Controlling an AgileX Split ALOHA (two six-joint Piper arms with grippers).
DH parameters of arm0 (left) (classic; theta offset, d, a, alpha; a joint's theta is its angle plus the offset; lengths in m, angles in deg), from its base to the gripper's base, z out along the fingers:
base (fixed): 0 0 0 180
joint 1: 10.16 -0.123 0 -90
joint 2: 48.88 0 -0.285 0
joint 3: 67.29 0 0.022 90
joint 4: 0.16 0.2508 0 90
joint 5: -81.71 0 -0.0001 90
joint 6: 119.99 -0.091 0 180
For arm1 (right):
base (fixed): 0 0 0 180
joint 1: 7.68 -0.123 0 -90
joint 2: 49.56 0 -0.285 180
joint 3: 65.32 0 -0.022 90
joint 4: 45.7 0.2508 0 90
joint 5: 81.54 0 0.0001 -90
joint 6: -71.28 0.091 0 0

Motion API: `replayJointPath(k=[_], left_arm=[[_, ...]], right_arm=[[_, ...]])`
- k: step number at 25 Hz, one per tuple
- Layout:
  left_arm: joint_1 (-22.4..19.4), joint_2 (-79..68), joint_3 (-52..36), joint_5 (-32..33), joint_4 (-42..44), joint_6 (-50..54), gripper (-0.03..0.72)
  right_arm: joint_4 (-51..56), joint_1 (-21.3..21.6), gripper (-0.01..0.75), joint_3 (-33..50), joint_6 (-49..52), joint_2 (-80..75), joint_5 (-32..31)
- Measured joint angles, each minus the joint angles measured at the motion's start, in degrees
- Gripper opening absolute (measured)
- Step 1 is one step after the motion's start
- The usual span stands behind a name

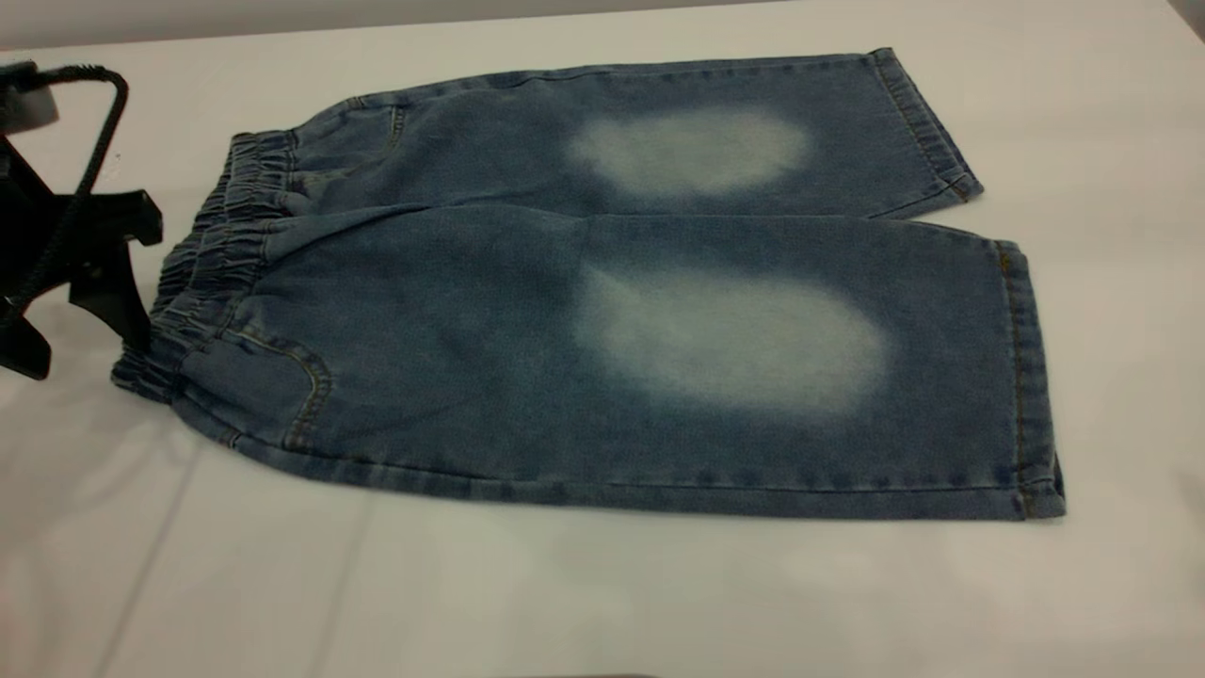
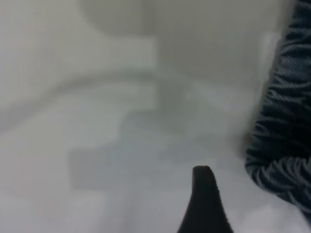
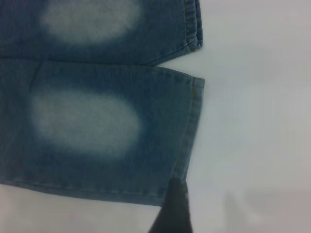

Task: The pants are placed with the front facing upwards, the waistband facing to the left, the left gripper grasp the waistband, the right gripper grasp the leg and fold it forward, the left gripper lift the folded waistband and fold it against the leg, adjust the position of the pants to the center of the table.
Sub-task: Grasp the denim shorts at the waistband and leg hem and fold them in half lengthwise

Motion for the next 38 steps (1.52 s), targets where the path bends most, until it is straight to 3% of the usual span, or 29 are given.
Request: replayJointPath(k=[15, 19, 24, 25, 38], left_arm=[[-0.05, -5.81, 0.56, -4.41, -3.34, 0.86, 0.462], [-0.05, -6.10, 0.56, -5.56, -4.28, 0.86, 0.364], [0.06, -6.24, 0.74, -7.96, -4.96, 0.86, 0.082], [0.06, -6.24, 0.79, -8.02, -4.96, 0.86, 0.058], [0.01, 3.36, 0.55, -6.70, -4.29, -4.11, 0.041]], right_arm=[[0.00, 0.00, 0.580, 0.00, 0.00, 0.00, 0.00], [0.00, 0.00, 0.580, 0.00, 0.00, 0.00, 0.00], [0.00, 0.00, 0.580, 0.00, -1.49, 0.00, -0.36], [0.00, 0.00, 0.580, 0.00, -2.21, 0.00, -0.71], [8.37, 0.00, 0.580, -9.36, -12.96, -9.55, -3.56]])
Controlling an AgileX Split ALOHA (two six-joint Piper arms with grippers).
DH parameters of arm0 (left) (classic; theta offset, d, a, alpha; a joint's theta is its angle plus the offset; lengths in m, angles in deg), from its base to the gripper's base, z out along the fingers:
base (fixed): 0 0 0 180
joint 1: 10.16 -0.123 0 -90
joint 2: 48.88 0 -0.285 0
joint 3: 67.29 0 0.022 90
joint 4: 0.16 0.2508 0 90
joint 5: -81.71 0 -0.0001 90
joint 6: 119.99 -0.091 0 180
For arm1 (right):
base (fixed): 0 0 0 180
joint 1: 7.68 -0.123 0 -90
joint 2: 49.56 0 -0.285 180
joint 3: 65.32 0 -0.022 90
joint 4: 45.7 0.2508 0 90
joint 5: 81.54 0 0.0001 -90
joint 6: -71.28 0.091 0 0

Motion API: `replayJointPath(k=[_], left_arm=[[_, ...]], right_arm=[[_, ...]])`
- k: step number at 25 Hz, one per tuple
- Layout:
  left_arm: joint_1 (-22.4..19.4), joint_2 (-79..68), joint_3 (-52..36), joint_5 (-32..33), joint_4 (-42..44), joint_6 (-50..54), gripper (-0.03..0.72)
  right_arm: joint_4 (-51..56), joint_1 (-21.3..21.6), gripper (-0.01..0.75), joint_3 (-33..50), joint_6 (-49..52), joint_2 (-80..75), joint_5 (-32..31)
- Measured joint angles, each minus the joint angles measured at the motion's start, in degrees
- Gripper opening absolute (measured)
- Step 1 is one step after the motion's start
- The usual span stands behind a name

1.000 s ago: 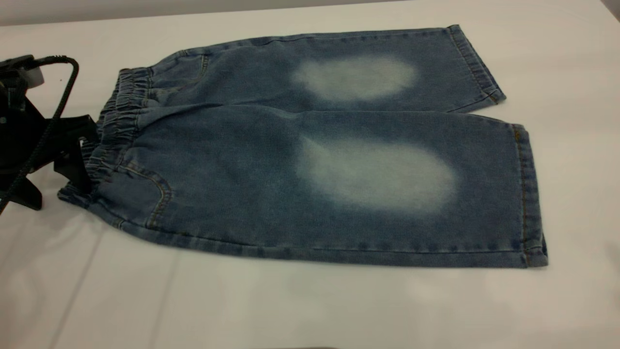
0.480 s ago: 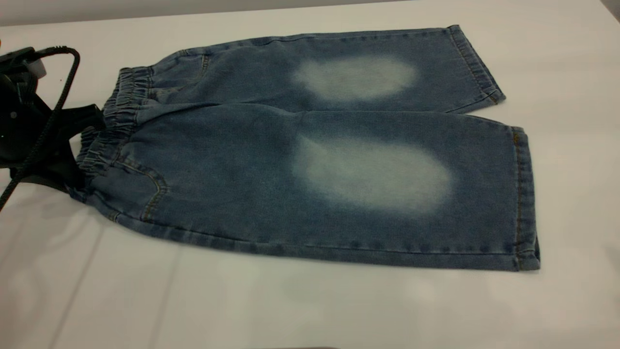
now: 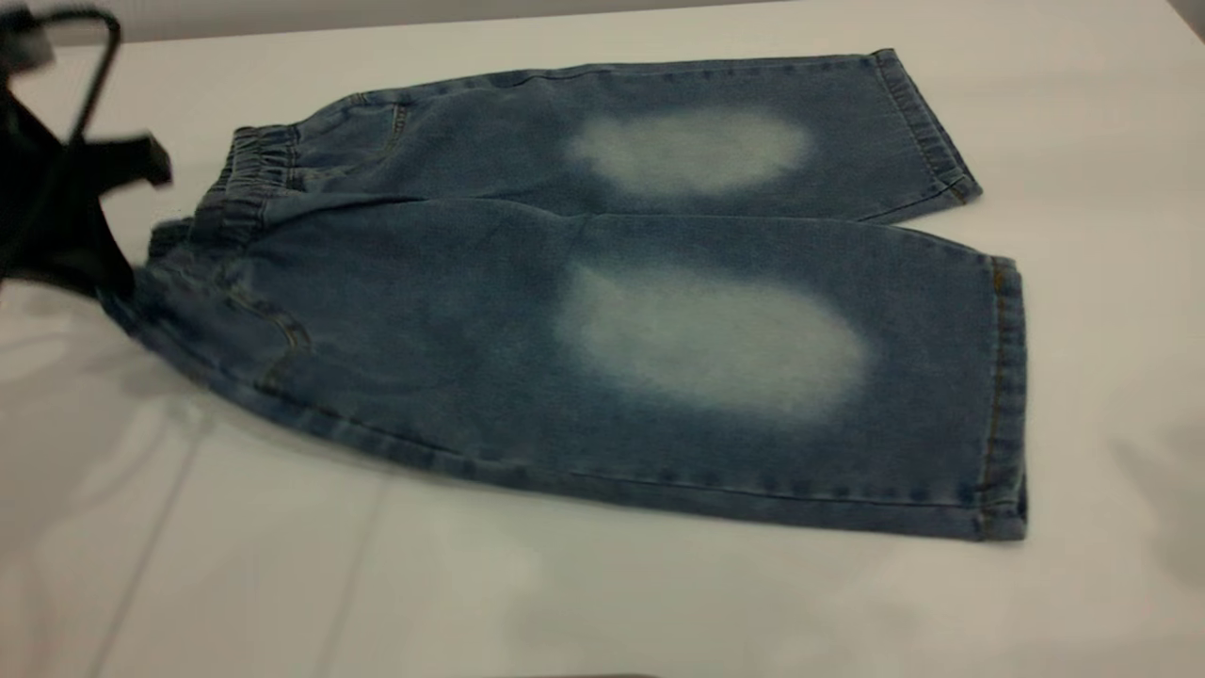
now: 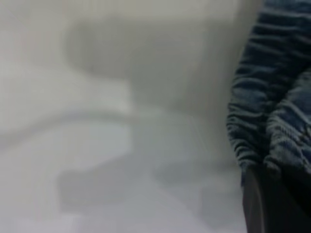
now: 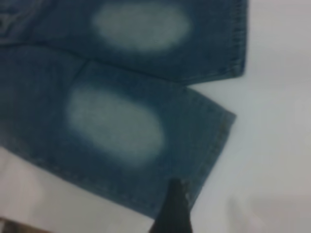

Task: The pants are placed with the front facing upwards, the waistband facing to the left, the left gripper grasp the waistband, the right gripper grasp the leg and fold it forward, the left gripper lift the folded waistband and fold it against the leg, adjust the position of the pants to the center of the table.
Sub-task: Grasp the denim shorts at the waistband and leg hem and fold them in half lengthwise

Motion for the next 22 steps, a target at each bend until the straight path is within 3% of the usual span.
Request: replayJointPath(k=[7, 17, 22], left_arm=[[0.00, 2.51, -0.01, 0.97, 0.12, -0.90, 0.041], [0.00, 2.58, -0.01, 1.69, 0.12, -0.90, 0.041], [0.00, 2.58, -0.01, 1.71, 0.12, -0.90, 0.041]], right_arm=[[2.16, -2.10, 0.580, -0.47, -2.07, -15.14, -3.14], [-9.07, -23.75, 0.563, -0.47, 2.44, -30.25, 0.00], [-13.67, -30.63, 0.563, -0.52, 7.74, -36.58, 1.59]])
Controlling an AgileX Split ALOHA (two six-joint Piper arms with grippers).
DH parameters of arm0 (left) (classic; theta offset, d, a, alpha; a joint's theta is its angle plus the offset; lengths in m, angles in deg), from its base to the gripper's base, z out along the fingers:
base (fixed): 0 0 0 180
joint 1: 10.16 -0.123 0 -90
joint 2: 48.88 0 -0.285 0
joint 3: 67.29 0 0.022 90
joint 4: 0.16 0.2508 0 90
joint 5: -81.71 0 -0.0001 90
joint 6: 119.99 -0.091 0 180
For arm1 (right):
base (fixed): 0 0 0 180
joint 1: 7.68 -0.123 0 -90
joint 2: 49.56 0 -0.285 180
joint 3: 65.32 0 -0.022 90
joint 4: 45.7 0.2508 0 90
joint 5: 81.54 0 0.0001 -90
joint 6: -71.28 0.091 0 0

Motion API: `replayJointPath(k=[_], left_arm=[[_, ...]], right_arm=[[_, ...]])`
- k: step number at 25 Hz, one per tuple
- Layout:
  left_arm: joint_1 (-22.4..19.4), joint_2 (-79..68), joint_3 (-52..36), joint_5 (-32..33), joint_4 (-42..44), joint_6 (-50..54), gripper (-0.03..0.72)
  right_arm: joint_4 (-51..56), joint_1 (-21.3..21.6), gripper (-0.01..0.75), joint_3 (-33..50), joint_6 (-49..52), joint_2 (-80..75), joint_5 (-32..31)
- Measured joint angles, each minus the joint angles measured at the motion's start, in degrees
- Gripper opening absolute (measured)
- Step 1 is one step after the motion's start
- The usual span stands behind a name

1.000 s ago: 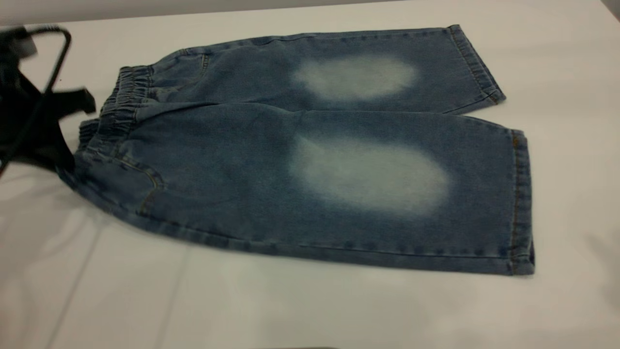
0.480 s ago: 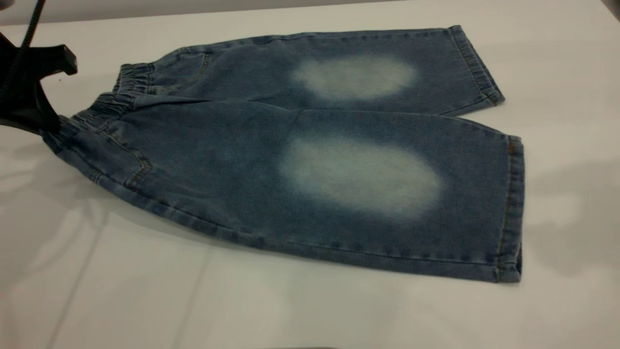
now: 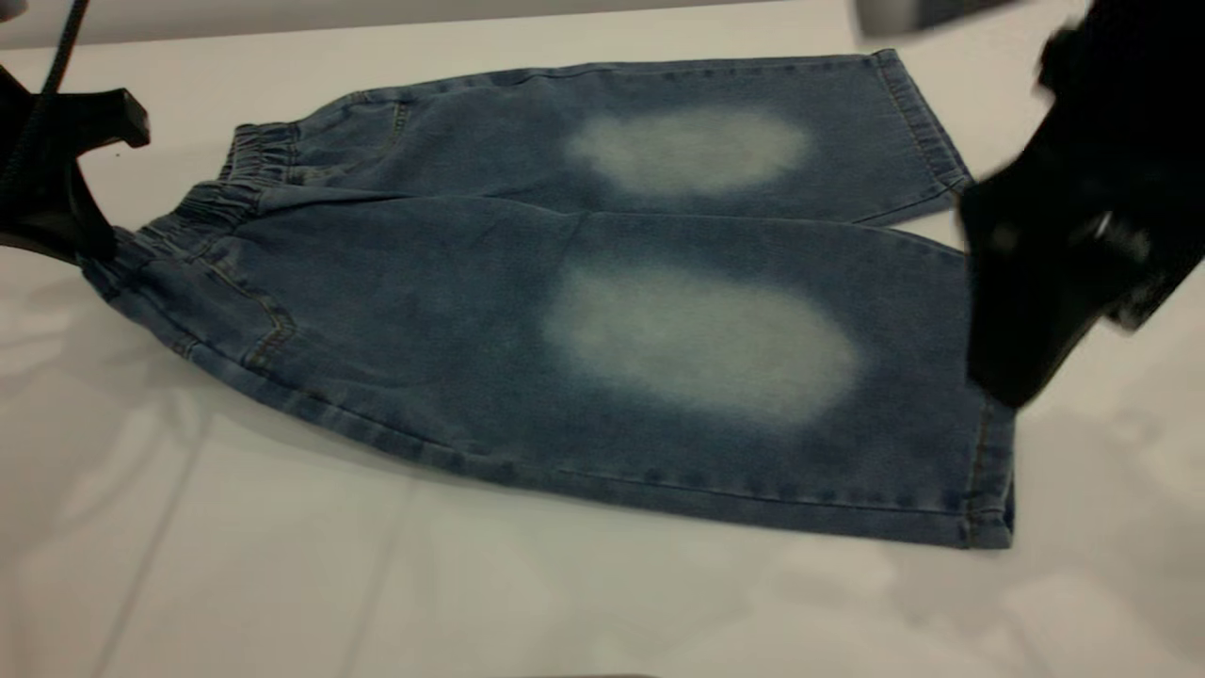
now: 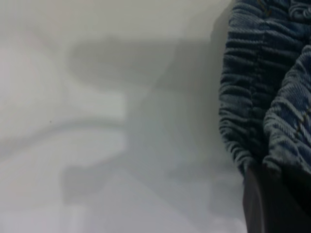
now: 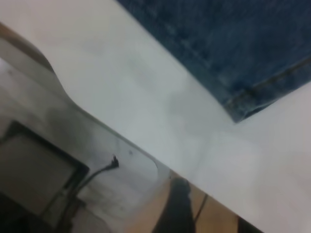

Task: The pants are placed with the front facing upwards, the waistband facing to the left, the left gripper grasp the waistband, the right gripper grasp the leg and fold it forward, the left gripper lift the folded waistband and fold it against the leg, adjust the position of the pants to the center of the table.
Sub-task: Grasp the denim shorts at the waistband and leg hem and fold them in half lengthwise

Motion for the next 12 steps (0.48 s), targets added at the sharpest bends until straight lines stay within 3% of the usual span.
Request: replayJointPath(k=[5, 12], left_arm=[[0.00, 0.00, 0.00, 0.00, 0.00, -0.06, 0.041], [0.00, 0.00, 0.00, 0.05, 0.00, -0.17, 0.041]], right_arm=[[-0.32, -2.59, 0.563, -0.12, 1.38, -5.19, 3.35], [-0.32, -2.65, 0.563, -0.23, 2.84, -12.18, 9.65]])
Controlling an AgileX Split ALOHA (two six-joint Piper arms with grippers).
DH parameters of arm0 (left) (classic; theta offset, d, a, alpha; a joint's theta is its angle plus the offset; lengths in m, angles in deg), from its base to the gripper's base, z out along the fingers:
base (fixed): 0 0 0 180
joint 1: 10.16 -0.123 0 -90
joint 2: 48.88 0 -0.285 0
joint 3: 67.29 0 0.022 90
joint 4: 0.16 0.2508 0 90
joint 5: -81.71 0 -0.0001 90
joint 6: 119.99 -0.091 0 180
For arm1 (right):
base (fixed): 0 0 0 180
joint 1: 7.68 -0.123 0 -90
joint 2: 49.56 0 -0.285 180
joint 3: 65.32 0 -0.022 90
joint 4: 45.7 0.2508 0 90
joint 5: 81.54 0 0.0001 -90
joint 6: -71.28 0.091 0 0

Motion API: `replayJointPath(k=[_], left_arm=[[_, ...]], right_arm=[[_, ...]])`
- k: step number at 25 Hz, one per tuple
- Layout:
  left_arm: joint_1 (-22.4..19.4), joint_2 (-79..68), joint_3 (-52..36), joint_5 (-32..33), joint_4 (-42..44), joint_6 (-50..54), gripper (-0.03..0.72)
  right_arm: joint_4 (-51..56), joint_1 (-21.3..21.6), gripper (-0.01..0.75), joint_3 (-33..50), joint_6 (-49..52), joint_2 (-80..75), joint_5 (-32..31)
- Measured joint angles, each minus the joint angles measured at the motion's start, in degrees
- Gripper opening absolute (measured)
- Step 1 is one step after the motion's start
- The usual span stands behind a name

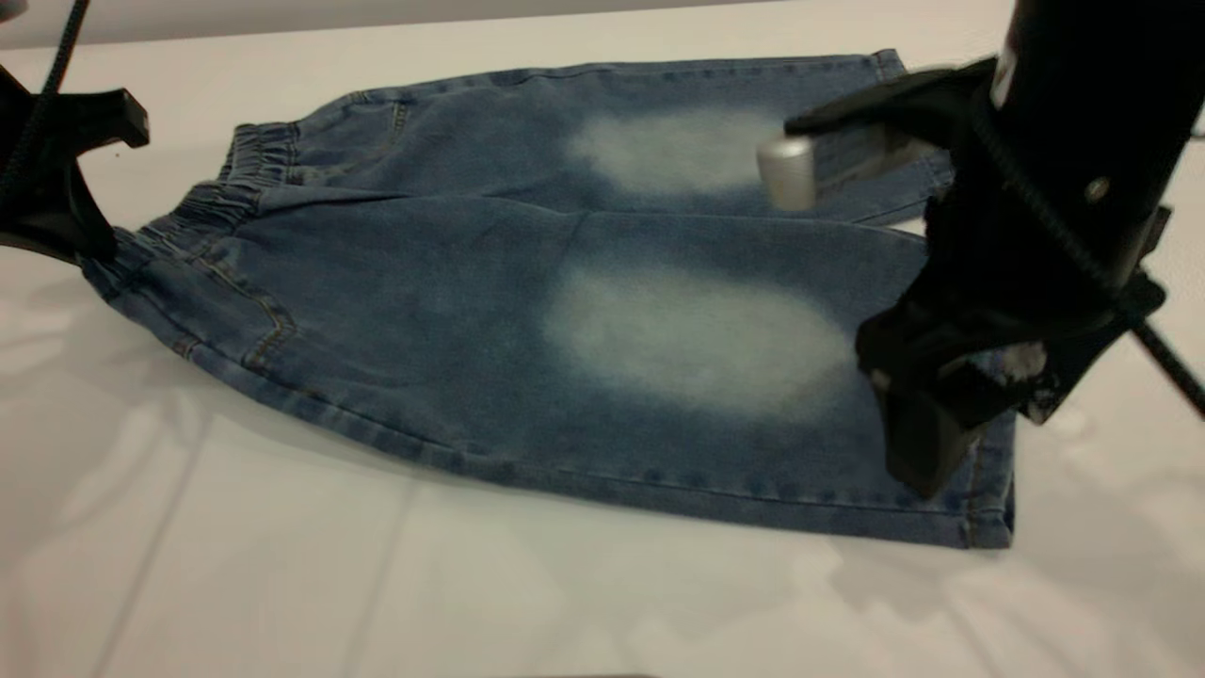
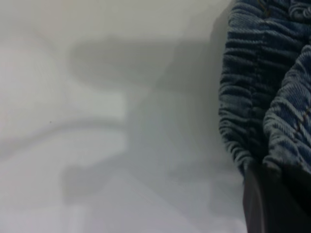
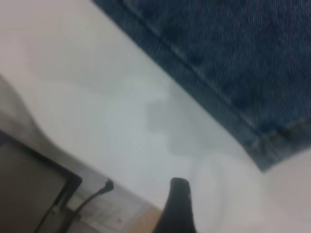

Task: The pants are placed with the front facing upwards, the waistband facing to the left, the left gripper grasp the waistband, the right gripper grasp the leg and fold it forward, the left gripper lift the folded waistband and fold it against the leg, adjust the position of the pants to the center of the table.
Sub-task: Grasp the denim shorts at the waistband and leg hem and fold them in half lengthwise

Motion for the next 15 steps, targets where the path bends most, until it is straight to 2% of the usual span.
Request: replayJointPath(k=[15], left_arm=[[0.00, 0.00, 0.00, 0.00, 0.00, -0.21, 0.041]], right_arm=[[-2.09, 0.00, 0.563, -0.28, 2.97, -9.92, 4.22]])
